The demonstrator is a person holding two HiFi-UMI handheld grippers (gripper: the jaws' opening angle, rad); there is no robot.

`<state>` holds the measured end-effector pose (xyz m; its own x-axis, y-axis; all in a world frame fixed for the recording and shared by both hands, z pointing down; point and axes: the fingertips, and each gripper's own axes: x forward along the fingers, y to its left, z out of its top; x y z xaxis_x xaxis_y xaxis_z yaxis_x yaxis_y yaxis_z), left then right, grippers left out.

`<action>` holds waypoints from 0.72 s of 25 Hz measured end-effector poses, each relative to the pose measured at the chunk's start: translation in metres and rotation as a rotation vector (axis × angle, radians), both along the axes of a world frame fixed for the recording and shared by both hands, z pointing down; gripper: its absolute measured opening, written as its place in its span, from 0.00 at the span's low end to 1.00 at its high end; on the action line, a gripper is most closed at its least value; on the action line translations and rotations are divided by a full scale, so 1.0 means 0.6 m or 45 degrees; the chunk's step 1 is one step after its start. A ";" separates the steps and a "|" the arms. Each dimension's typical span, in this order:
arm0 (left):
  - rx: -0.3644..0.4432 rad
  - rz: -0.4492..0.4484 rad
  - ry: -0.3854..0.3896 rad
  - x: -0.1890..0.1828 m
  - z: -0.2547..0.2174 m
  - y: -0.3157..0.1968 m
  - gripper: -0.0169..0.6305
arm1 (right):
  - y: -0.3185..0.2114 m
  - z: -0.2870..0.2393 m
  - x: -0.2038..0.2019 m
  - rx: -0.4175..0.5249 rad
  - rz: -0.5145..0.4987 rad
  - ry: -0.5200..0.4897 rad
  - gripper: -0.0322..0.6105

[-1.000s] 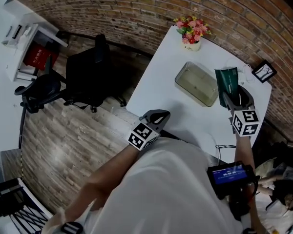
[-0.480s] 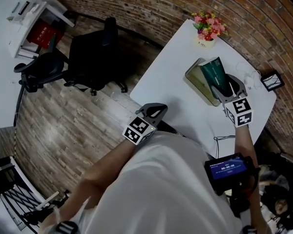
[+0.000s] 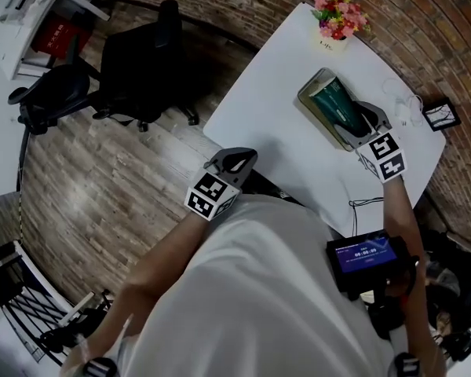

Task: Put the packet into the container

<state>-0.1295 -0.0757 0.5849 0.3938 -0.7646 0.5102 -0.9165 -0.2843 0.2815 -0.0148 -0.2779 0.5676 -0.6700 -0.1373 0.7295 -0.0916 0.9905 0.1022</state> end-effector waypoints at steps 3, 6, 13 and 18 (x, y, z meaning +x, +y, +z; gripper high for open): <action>-0.003 -0.006 0.007 0.000 0.004 0.002 0.04 | -0.001 0.021 0.007 -0.026 -0.026 0.047 0.53; -0.005 -0.014 0.012 -0.001 0.007 0.008 0.04 | -0.001 0.038 0.007 -0.055 -0.052 0.084 0.53; -0.017 -0.057 0.019 -0.007 0.012 0.028 0.04 | -0.012 0.071 -0.002 -0.092 -0.051 0.129 0.53; -0.016 -0.097 0.018 -0.014 0.013 0.040 0.04 | -0.018 0.088 -0.022 -0.143 -0.027 0.138 0.53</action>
<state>-0.1381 -0.0518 0.5928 0.3416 -0.7862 0.5150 -0.9314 -0.2099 0.2974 -0.0278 -0.2884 0.6203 -0.5884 -0.0379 0.8077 -0.0654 0.9979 -0.0008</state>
